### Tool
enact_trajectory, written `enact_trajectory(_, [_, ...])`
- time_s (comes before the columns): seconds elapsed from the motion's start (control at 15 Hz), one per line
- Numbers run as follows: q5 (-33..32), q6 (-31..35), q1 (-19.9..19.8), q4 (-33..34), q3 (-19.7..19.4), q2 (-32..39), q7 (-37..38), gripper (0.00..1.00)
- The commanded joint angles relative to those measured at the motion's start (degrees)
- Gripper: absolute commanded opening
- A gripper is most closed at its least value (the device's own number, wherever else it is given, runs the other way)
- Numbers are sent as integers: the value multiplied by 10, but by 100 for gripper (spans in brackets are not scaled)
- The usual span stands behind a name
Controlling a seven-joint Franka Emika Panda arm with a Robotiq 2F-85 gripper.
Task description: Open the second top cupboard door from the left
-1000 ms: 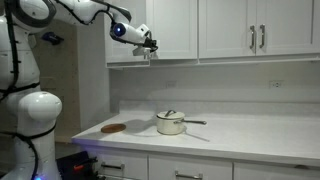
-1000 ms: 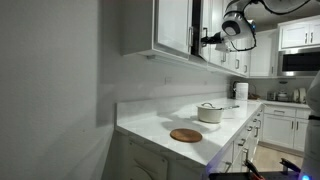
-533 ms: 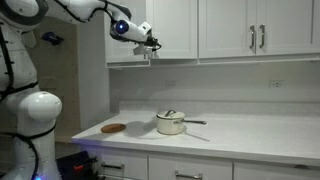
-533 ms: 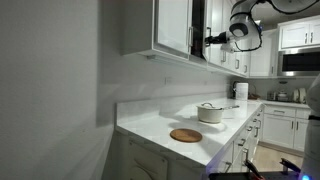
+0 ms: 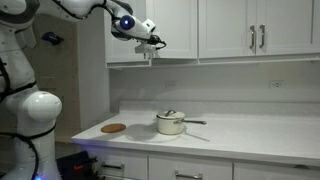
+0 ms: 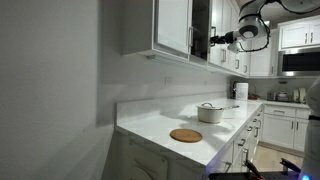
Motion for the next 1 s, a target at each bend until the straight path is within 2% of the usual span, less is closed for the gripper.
enact_trajectory(0.0, [-37,-10,-36,12,-51,33,18,1])
enact_trajectory(0.2, [-55,-64,-36,11,-82,29,17,1])
enact_trajectory(0.27, [-37,-116,-118,14,-35,43,16,1])
enact_trajectory(0.33, [-35,-145,-135,15,-35,47,13,1])
enact_trajectory(0.47, [-30,-213,-196,23,-20,61,5,1])
enact_trajectory(0.73, [-23,-306,-282,44,-16,93,-8,1])
enact_trajectory(0.93, [-20,-360,-318,72,-9,124,-8,1])
